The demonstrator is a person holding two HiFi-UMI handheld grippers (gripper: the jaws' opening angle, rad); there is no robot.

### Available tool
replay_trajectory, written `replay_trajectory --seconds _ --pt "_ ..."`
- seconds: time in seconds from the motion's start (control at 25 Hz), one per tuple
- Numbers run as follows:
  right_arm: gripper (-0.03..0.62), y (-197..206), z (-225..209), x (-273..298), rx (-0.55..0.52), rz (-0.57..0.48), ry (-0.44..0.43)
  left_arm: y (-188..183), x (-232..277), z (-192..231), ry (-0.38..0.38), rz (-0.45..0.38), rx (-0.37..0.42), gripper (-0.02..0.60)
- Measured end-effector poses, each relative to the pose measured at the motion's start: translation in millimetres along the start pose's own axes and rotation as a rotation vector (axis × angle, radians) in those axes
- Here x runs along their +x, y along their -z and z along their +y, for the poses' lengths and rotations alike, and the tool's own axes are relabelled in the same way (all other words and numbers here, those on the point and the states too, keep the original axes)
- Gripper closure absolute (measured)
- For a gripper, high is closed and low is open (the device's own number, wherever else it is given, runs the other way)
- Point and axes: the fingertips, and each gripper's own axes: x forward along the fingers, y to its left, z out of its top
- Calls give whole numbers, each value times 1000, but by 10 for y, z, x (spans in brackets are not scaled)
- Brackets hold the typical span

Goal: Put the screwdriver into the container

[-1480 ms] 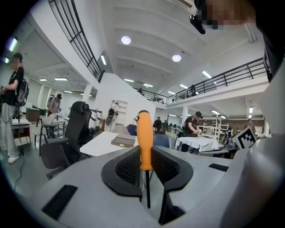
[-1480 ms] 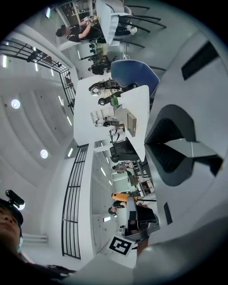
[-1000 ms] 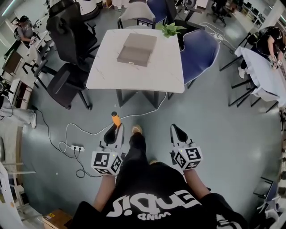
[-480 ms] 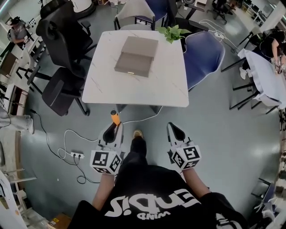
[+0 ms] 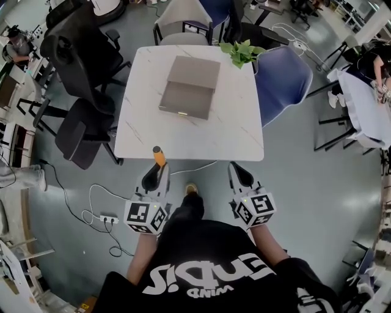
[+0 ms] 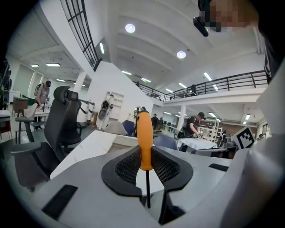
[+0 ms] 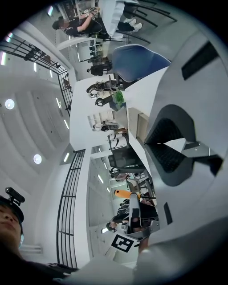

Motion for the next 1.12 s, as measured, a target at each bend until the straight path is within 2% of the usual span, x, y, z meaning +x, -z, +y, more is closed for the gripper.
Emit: replay_trajectory --seconds 0.28,0.64,0.88,1.12 --pt "582 -280 -107 404 1 -35 51 -220 357 270 53 -5 8 499" --pt "582 -436 -237 513 4 -52 105 -349 681 359 107 -1 16 499" --pt "582 -490 -421 609 11 -51 123 -416 884 380 107 -6 19 499" --pt "582 -578 -553 895 7 -49 96 -514 1154 555 80 -12 25 499"
